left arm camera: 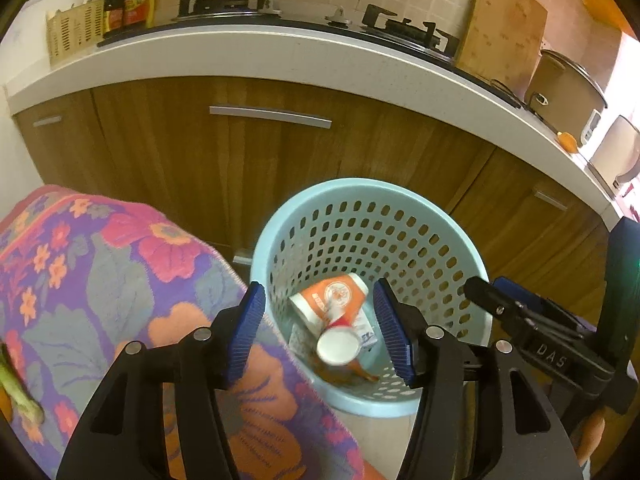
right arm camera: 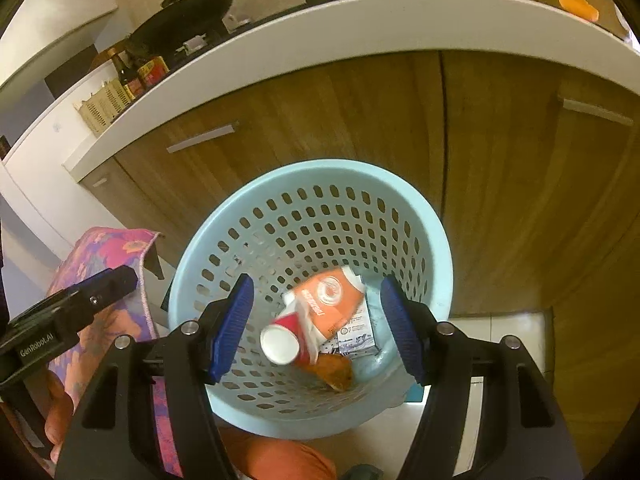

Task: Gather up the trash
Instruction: 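Drop the snack wrapper and red cup into the blue basket with both grippers, then move both grippers back toward the mandarin and greens on the table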

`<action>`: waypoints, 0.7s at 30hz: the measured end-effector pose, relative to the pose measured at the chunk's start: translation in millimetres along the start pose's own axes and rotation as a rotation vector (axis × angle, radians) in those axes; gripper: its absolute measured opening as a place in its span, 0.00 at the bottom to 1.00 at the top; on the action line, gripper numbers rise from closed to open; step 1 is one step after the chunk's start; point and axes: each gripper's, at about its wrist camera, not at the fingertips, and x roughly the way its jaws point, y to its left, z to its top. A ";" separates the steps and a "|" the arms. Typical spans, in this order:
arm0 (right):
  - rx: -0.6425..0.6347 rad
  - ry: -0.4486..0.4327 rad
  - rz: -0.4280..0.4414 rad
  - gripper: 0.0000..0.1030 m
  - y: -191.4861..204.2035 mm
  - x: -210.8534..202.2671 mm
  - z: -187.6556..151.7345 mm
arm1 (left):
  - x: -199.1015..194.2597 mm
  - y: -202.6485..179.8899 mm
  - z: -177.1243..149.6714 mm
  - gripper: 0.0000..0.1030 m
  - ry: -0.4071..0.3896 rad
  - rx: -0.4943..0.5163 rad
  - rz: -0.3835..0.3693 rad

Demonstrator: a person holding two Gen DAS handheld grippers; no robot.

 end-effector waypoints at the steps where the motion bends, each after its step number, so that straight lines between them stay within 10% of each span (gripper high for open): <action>1: -0.013 -0.006 -0.002 0.60 2.8 -3.8 -0.9 | -3.1 1.4 -1.2 0.54 -0.001 -0.003 0.002; 21: -0.182 -0.054 0.141 0.60 98.6 -40.5 -8.9 | -138.8 60.1 -42.9 0.57 -0.180 -0.077 0.127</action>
